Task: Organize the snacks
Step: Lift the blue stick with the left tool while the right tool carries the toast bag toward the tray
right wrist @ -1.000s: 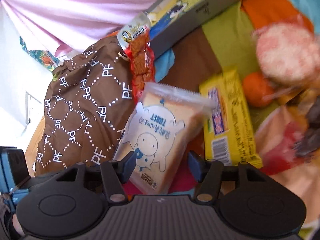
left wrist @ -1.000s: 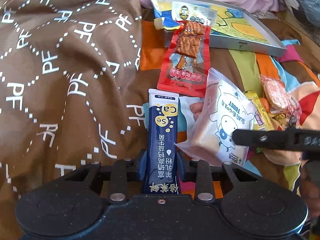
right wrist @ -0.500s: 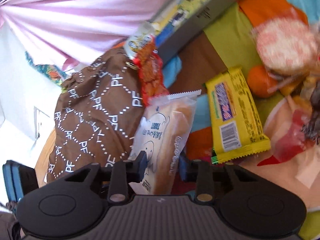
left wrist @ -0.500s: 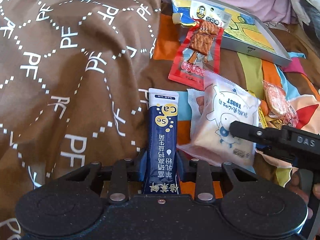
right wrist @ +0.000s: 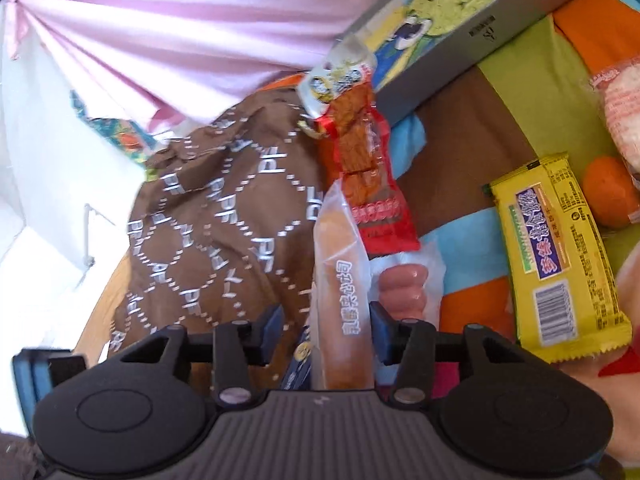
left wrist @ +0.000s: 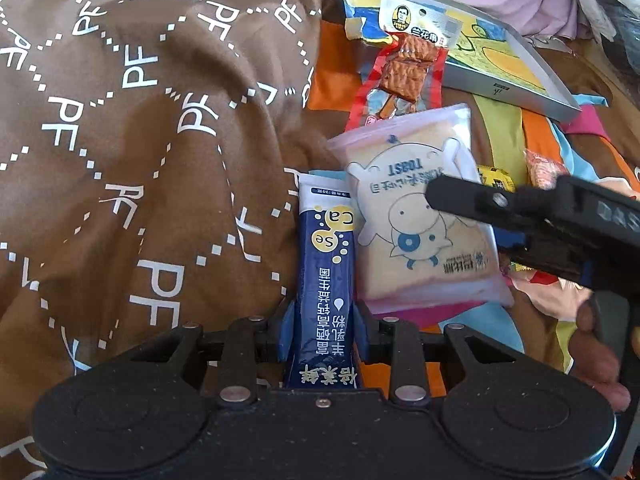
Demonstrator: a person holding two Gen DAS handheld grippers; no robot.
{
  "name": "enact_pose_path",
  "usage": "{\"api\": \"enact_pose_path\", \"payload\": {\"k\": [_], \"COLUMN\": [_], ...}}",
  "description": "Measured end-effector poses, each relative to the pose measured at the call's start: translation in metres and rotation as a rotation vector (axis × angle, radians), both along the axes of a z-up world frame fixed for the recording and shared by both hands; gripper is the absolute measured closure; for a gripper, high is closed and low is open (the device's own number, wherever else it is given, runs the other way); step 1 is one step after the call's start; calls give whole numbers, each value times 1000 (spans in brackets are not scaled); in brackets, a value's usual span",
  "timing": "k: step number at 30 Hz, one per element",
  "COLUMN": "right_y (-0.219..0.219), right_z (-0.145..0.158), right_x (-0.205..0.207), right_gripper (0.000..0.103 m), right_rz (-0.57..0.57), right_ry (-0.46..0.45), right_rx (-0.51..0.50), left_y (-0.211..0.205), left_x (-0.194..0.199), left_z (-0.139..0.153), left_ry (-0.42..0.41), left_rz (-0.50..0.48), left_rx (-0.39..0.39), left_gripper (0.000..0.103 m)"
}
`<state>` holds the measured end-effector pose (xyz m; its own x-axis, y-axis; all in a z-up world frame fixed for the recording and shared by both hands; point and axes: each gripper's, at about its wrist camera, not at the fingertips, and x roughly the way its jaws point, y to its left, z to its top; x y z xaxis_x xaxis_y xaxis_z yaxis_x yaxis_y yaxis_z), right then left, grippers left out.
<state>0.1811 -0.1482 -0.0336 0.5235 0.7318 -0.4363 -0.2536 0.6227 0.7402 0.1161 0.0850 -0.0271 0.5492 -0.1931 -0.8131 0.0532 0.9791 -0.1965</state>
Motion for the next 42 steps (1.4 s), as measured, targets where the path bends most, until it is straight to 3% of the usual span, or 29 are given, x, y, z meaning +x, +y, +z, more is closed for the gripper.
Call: {"api": "enact_pose_path", "payload": {"k": [5,6,9,15,19,25,33,37,42], "right_y": [6,6,2,-8,-15,-24,-35,-49,-70], "right_z": [-7,-8,-8,14,35,72,112,120,125], "right_x": [5,4,-2,-23,-32,-41,-53,-55,-43], "right_gripper": [66,76,78,79,80,80,81,81,81], "right_rz": [11,12,14,32,55,216,369,338,215], "right_ry": [41,46,37,-98,-207,-370,-528,-570,-627], "right_rx": [-48,-60,-65,-165,-287,-542,-821,-875,-885], "left_y": [-4,-4,-5,-10,-20,-37,-64,-82,-108], "left_x": [7,8,10,6,2,-6,6,24,55], "left_z": [-2,-2,-1,7,13,27,42,54,80], "left_ry": [22,25,26,-6,-43,-106,-156,-169,-246], "left_rz": [-23,-28,-28,-31,-66,-123,-125,-138,-187], "left_rx": [25,30,32,22,40,52,-44,-57,13], "left_gripper": [69,69,70,74,75,75,75,75,75]}}
